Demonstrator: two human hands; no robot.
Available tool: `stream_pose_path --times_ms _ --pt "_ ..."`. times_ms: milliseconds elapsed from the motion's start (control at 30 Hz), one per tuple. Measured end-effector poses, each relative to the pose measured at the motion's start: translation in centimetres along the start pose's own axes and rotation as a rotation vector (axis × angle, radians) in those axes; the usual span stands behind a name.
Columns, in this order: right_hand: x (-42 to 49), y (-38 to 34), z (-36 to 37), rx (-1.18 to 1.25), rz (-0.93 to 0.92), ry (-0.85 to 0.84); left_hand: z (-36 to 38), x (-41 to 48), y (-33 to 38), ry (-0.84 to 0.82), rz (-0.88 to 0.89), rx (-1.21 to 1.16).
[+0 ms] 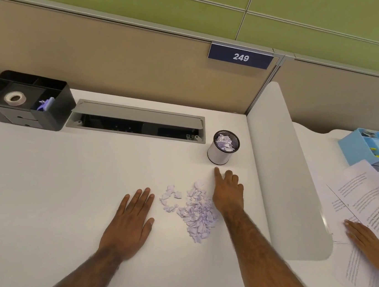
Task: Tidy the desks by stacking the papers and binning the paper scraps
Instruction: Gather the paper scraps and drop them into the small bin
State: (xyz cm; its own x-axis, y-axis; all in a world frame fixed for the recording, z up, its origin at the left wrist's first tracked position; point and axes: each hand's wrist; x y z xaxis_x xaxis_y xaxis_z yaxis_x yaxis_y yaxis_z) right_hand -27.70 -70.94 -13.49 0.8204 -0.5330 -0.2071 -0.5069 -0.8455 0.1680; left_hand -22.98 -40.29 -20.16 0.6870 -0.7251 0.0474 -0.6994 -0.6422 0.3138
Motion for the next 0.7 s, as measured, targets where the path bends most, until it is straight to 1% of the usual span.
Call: stream_pose_path --times_ms 367,500,700 --pt "-1.5 -0.1 -0.8 0.164 -0.003 -0.081 0.0 0.0 0.1 0.004 -0.003 0.009" --pt "-1.1 0.2 -1.6 0.165 0.021 -0.118 0.0 -0.1 0.3 -0.001 -0.018 0.014" --pt "0.4 0.2 -2.2 0.098 0.002 -0.141 -0.1 -0.1 0.2 0.008 -0.021 0.021"
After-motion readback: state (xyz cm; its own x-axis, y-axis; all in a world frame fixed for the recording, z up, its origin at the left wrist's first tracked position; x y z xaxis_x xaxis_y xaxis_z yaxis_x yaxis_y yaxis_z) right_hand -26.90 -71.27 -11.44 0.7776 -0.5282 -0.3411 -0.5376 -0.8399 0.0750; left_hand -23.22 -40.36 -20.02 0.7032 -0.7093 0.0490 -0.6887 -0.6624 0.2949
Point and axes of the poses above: each hand's wrist, its own x-axis towards the middle knuckle, its own z-axis out of the palm, y = z × x, and after that the axes turned 6 degrees about -x, right-handed
